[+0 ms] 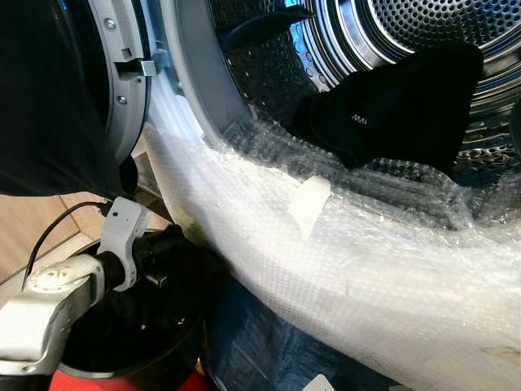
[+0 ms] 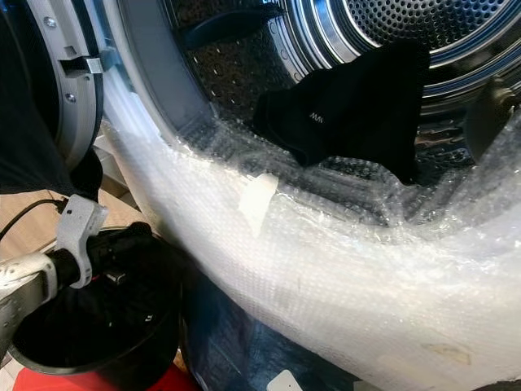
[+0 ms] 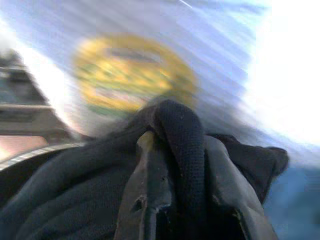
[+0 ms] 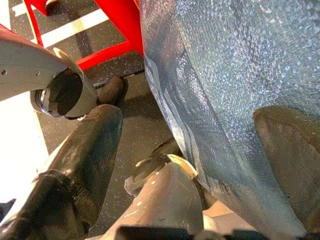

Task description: Clothes washing

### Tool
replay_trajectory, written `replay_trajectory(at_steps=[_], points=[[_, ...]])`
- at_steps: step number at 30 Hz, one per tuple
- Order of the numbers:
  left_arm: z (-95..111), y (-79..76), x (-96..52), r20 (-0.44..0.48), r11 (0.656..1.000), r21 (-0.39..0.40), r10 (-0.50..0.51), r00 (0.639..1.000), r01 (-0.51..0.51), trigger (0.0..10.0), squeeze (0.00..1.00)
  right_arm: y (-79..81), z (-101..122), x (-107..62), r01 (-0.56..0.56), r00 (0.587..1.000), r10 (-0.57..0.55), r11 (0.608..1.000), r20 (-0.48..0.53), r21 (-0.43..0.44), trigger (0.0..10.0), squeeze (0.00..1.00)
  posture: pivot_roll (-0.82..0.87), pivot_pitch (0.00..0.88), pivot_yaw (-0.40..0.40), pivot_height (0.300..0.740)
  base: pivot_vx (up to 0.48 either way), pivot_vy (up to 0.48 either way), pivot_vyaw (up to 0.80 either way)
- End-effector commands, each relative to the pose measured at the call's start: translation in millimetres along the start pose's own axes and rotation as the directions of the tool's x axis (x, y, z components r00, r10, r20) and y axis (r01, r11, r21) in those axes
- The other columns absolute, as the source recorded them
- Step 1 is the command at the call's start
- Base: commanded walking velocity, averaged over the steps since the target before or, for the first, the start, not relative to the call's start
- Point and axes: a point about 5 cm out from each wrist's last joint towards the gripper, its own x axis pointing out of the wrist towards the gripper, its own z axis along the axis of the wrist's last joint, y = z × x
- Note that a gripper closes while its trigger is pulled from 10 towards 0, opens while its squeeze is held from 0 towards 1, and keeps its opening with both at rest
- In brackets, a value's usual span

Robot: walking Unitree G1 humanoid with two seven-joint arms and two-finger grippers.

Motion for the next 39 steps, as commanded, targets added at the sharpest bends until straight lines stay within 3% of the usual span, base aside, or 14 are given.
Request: replay_trajectory(at_steps=[1,5,11,16,21,25,28,35,39], points=[[13,-7.6,-5.8,0.050,0.995,0.056,-0.089,0.995,0.086,0.0,0.00,-1.0,1,0.3,0.003,1.000,-0.003,1.000,-0.001,0.015,10.0,0.00,0.12,0.040,-0.026,0.740,0.000,0.000,0.00],[15,-7.7,-14.2,0.056,0.987,0.098,-0.130,0.990,0.124,0.0,0.00,-2.4,2,0.0,0.006,1.000,-0.006,1.000,0.000,0.018,10.0,0.00,0.12,0.040,-0.026,0.740,0.000,0.000,0.00],[33,-17.9,-38.5,0.179,0.945,0.162,-0.312,0.933,0.285,0.0,0.00,-3.2,2,-0.3,0.006,1.000,-0.006,1.000,0.001,0.020,10.0,0.00,0.12,0.044,-0.031,0.740,0.000,0.000,0.00],[39,-18.7,-50.3,0.173,0.920,0.193,-0.374,0.911,0.341,0.0,0.00,-4.2,2,-0.6,0.006,1.000,-0.006,1.000,0.001,0.020,10.0,0.00,0.13,0.050,-0.036,0.740,0.000,0.000,0.00],[35,-7.8,-56.6,0.154,0.942,0.192,-0.305,0.940,0.275,0.0,0.00,-4.4,2,-0.8,0.006,1.000,-0.006,1.000,0.001,0.019,10.0,0.00,0.13,0.055,-0.041,0.740,0.000,0.000,0.00],[42,-5.9,-61.9,0.189,0.947,0.204,-0.287,0.939,0.248,0.0,0.00,-5.0,1,-1.1,0.004,1.000,-0.004,1.000,-0.002,0.017,10.0,0.00,0.13,0.063,-0.049,0.740,0.000,0.000,0.00],[57,-9.7,-68.7,0.284,0.939,0.203,-0.329,0.901,0.279,0.0,0.00,-5.6,1,-1.2,0.007,1.000,-0.007,1.000,-0.002,0.018,10.0,0.00,0.13,0.061,-0.049,0.740,0.000,0.000,0.00],[66,-10.6,-75.9,0.344,0.934,0.215,-0.345,0.874,0.284,0.0,0.00,-6.4,2,-1.4,0.008,1.000,-0.008,1.000,0.002,0.025,10.0,0.00,0.13,0.067,-0.050,0.740,0.000,0.000,0.00],[64,-10.4,-78.1,0.336,0.937,0.211,-0.337,0.879,0.279,0.0,0.00,-6.5,1,-1.7,0.006,1.000,-0.006,1.000,-0.001,0.024,10.0,0.00,0.14,0.070,-0.055,0.740,0.000,0.000,0.00]])
